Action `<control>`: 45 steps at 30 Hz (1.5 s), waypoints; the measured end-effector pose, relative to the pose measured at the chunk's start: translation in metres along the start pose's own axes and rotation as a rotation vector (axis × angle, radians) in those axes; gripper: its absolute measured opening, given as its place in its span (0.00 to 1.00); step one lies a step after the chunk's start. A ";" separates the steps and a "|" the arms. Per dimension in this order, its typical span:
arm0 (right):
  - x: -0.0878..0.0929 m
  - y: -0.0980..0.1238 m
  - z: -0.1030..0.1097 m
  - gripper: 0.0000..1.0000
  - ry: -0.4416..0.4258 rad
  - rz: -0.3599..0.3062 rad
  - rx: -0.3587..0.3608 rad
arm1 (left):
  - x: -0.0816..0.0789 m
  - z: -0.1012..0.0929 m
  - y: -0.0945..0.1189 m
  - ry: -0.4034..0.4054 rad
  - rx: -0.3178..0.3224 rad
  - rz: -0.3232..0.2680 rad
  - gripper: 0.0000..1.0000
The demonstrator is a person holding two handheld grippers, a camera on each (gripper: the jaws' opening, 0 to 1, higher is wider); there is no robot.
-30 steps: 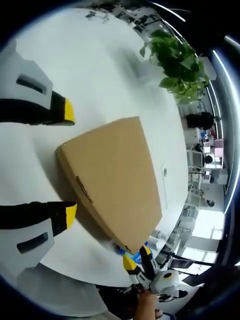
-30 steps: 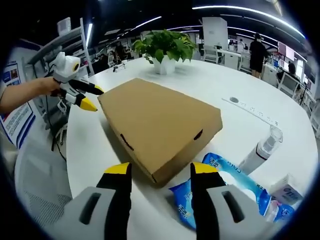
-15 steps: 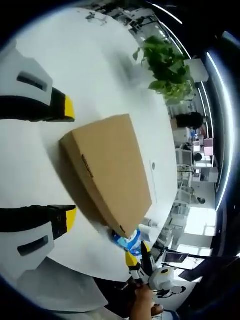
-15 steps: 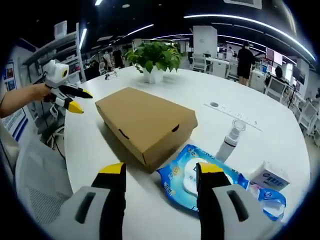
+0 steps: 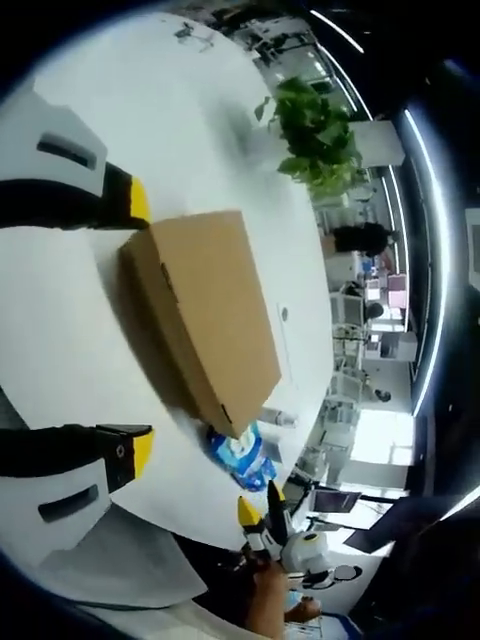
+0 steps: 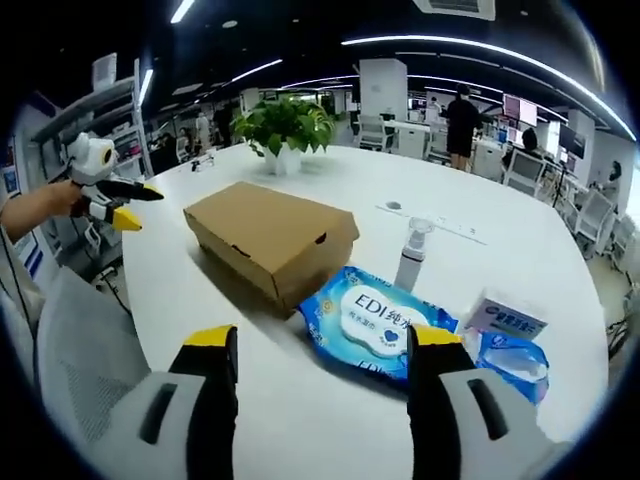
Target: Operate the shoe box by opening the lid, removing the specified soft item, and placing it in the target area until the item is outside and the box remains undamaged.
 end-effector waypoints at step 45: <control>0.040 0.087 0.046 0.96 -0.011 -0.068 0.087 | 0.032 -0.043 0.066 0.040 0.005 -0.108 1.00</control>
Point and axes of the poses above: the point that each gripper's makers call its tool centre point, and the gripper's own axes: y roughly backward along the fingers, z roughly to its left, x roughly out of its underside, the point moved 10 cm from there along y, roughly backward along the fingers, and after that the axes turned 15 degrees about -x, right-handed, at the moved point
